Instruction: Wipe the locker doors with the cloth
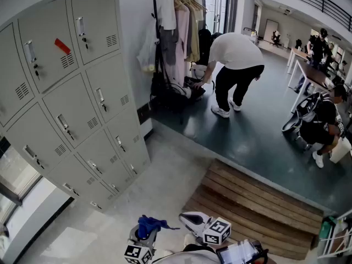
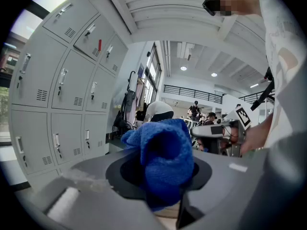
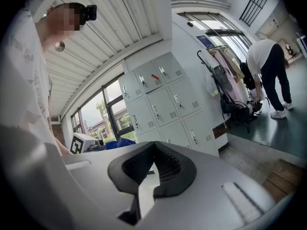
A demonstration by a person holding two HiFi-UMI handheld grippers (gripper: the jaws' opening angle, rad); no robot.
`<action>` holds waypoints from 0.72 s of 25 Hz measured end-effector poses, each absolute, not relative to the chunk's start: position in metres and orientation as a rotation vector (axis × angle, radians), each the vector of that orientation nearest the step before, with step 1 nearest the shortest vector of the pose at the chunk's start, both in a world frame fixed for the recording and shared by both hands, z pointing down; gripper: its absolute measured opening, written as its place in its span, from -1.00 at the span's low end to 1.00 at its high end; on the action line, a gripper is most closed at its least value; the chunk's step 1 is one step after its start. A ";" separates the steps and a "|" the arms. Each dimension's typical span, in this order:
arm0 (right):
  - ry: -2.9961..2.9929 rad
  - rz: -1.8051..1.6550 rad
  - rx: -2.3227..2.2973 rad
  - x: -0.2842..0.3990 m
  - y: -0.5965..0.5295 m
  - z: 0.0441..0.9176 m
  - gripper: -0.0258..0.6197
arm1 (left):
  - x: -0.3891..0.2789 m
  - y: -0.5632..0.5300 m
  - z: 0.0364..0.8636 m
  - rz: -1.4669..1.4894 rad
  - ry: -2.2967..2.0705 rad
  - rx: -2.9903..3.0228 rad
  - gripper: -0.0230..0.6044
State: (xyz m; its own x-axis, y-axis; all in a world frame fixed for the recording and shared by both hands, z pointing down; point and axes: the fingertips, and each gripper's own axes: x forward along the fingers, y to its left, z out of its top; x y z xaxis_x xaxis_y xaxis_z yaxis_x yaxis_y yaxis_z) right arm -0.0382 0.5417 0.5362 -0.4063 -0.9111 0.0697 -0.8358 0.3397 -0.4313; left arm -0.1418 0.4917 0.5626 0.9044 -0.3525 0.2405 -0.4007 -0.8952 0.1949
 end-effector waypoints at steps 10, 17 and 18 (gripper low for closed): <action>2.397 -0.542 -1.599 0.048 0.508 0.525 -0.91 | -0.060 0.458 0.544 0.298 -0.571 2.920 -0.47; 2.421 -0.558 -1.549 0.069 0.498 0.527 -0.91 | -0.039 0.450 0.545 0.318 -0.629 2.908 -0.47; 2.421 -0.561 -1.547 0.071 0.496 0.528 -0.91 | -0.038 0.450 0.546 0.324 -0.626 2.907 -0.47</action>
